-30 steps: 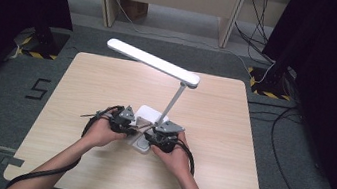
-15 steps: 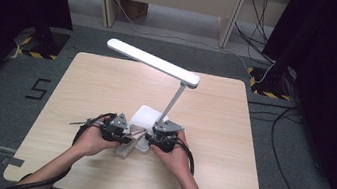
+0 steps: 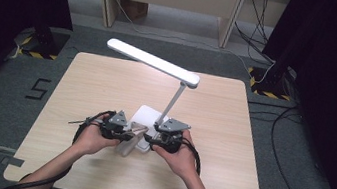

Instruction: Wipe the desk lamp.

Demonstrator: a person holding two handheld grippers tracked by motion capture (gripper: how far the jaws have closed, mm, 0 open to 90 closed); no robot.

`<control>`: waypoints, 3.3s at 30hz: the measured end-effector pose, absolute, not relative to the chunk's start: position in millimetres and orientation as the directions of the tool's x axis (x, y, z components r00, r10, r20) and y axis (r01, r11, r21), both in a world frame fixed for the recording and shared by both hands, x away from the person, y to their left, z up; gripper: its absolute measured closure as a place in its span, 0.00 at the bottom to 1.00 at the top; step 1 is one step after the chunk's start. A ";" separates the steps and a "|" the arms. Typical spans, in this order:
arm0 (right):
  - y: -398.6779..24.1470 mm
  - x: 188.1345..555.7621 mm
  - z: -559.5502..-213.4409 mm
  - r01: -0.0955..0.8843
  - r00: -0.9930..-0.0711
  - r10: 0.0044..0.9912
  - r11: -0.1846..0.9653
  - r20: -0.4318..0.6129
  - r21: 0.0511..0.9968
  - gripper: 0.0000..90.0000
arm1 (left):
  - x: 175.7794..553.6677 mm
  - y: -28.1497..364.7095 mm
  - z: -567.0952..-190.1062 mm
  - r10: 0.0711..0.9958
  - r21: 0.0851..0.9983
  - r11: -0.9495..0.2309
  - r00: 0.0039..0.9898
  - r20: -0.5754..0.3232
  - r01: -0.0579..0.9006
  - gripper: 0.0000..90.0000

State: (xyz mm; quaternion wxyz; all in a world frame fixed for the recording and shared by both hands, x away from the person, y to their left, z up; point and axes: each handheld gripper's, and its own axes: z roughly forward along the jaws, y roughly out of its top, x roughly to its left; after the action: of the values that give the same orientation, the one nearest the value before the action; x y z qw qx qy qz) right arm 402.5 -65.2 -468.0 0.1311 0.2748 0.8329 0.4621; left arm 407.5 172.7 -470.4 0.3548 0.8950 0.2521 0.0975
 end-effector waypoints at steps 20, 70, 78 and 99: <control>-66.3 397.0 -461.1 0.309 -0.868 0.492 0.435 0.064 0.846 0.91 | 404.8 150.9 -463.5 0.449 0.700 -0.644 0.893 0.019 0.309 0.90; -39.2 409.7 -485.3 0.180 -0.822 0.481 0.727 -0.305 0.662 0.94 | 442.6 181.5 -495.7 0.666 0.715 -0.540 0.745 0.041 0.443 0.79; -53.3 394.1 -474.5 0.211 -0.864 0.463 0.692 -0.200 0.690 0.94 | 442.6 180.8 -495.1 0.664 0.711 -0.546 0.746 0.046 0.443 0.79; -99.1 473.2 -469.8 0.414 -0.634 0.750 0.533 -0.186 0.738 0.95 | 441.5 179.3 -494.8 0.665 0.709 -0.553 0.745 0.060 0.437 0.80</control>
State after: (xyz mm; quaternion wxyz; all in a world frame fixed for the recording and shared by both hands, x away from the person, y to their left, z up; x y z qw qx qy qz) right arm 473.2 -99.1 -469.8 0.2502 0.3468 0.8390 0.3364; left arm 441.5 179.3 -494.8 0.3496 0.8661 0.3180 0.1628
